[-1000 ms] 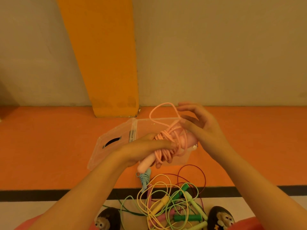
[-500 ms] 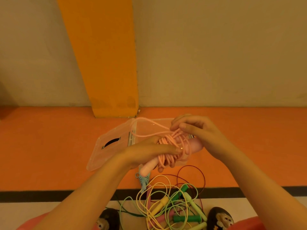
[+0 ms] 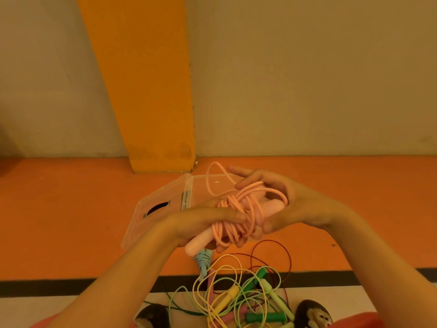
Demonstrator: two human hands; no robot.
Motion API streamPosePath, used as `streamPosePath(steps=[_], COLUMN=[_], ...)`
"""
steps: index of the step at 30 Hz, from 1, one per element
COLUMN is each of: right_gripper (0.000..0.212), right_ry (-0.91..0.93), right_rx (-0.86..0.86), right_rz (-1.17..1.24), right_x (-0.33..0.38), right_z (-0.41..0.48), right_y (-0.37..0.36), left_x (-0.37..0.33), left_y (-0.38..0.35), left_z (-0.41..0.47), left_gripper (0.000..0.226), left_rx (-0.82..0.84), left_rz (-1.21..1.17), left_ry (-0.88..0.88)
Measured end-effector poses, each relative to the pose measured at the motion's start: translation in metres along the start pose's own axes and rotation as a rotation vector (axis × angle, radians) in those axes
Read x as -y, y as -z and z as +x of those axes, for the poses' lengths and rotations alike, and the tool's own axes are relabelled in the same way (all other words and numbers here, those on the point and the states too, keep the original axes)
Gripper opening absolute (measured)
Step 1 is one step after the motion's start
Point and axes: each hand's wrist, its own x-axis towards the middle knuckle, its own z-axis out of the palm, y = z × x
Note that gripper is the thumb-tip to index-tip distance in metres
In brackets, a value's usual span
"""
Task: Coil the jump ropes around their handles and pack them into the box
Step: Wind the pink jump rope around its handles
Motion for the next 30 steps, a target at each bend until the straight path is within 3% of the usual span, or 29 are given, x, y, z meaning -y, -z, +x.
streamPosePath(steps=[12, 15, 23, 26, 30], right_gripper=[0.084, 0.081, 0.079, 0.079, 0.078], right_ry=[-0.010, 0.046, 0.103, 0.102, 0.066], right_rx=[0.020, -0.020, -0.060, -0.016, -0.040], right_rz=[-0.524, -0.549, -0.644, -0.604, -0.493], right_x=[0.016, 0.020, 0.010, 0.007, 0.007], right_z=[-0.016, -0.016, -0.012, -0.012, -0.015], right_y=[-0.009, -0.015, -0.023, -0.027, -0.030], left_x=[0.002, 0.008, 0.008, 0.004, -0.005], left_y=[0.009, 0.014, 0.021, 0.016, 0.009], left_z=[0.002, 0.004, -0.005, -0.010, -0.013], left_gripper=[0.036, 0.059, 0.083, 0.089, 0.086], left_rx=[0.079, 0.057, 0.033, 0.093, 0.048], left_rz=[-0.060, -0.005, 0.161, 0.229, 0.267], left_ry=[-0.003, 0.022, 0.058, 0.133, 0.053])
